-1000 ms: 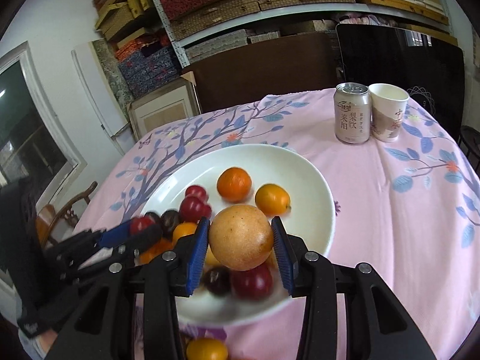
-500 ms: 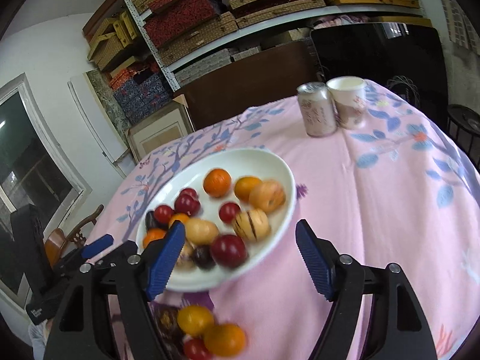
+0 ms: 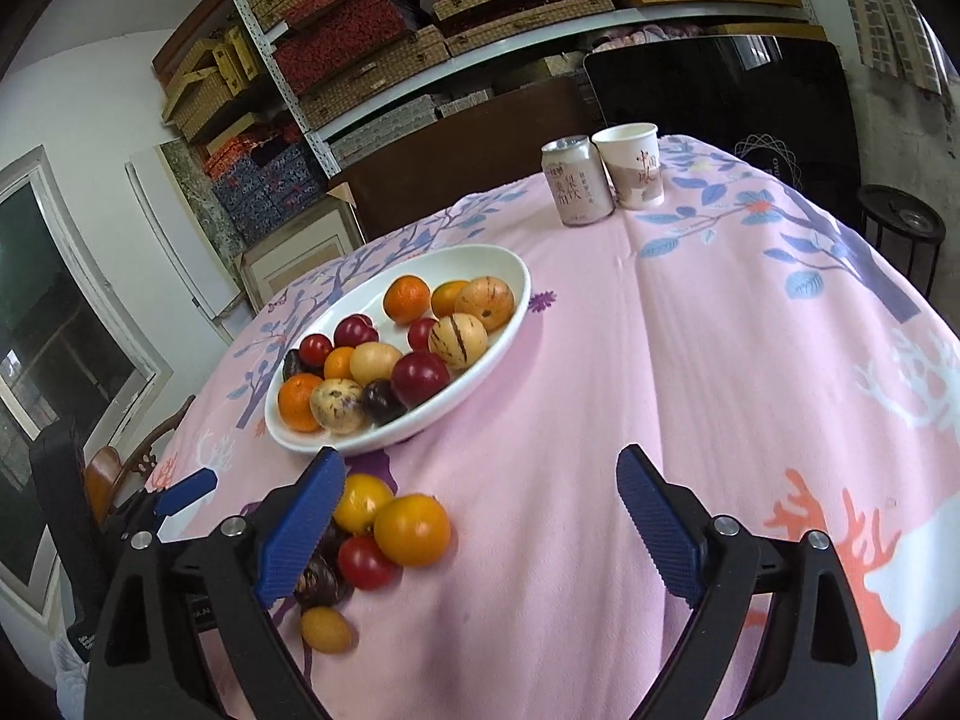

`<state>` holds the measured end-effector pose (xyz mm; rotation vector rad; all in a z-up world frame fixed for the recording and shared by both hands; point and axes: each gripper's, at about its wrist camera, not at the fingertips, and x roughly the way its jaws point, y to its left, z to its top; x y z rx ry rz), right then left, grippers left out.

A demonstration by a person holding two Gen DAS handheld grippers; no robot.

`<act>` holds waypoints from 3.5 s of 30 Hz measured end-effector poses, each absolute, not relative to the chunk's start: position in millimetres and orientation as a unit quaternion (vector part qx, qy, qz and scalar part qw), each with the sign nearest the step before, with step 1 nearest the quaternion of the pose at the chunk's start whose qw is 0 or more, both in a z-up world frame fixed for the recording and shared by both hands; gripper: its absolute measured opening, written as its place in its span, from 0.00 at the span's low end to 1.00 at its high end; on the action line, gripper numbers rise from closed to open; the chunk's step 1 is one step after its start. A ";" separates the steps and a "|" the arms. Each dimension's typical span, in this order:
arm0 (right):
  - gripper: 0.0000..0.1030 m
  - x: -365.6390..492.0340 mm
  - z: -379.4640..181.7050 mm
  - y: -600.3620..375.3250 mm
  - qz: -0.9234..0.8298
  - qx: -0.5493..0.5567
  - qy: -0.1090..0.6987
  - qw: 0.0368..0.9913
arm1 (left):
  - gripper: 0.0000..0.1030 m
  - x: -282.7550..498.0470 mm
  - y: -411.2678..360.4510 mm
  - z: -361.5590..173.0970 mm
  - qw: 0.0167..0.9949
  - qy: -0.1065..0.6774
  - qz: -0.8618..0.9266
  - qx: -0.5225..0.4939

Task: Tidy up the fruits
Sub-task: 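Move both open tools back over the remaining fruit beside the plate, then grasp a dark purple fruit with the left tool while the right tool grasps an orange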

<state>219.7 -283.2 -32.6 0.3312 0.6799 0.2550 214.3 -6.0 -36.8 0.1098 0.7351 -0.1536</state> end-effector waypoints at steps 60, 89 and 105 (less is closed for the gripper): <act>0.74 232.5 -64.4 -225.9 0.138 0.027 0.397 0.907 | 0.96 232.7 9.9 -59.9 0.901 0.429 -0.040 0.055; 0.50 241.1 -71.8 -231.1 0.121 0.027 0.414 0.902 | 0.96 242.3 -5.1 -59.1 0.901 0.427 -0.059 0.045; 0.37 241.2 -72.4 -235.3 0.116 0.030 0.415 0.902 | 0.42 239.3 -17.0 -59.2 0.902 0.420 -0.071 0.070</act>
